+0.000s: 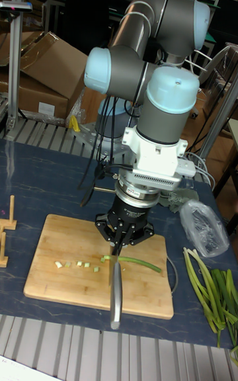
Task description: Chop the scallions
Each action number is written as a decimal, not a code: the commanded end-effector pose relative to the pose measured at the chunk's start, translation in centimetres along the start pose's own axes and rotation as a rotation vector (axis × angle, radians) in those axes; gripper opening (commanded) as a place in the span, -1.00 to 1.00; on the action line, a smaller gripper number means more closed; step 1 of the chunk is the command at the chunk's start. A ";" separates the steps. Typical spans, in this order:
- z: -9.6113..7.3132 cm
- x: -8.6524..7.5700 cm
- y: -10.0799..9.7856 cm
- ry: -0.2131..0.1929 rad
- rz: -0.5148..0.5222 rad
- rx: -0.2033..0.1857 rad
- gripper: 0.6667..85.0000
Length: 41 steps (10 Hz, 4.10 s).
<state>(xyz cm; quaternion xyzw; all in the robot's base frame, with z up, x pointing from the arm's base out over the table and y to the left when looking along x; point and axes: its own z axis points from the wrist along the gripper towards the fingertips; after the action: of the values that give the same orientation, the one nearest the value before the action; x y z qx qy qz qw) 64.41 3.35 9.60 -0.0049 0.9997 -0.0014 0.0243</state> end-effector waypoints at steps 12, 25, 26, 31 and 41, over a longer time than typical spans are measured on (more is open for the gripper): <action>-2.5 1.9 2.2 -0.005 -0.020 -0.013 -0.98; 0.3 4.6 1.5 -0.048 -0.026 -0.034 -0.98; 0.6 4.2 1.5 -0.054 -0.028 -0.033 -0.98; 1.1 3.8 1.3 -0.063 -0.033 -0.029 -0.98; 3.2 1.1 1.8 -0.123 -0.023 -0.031 -0.98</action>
<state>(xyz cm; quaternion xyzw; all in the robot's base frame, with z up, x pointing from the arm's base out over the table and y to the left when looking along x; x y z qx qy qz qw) 62.32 4.67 6.90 -0.0233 0.9970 0.0081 0.0734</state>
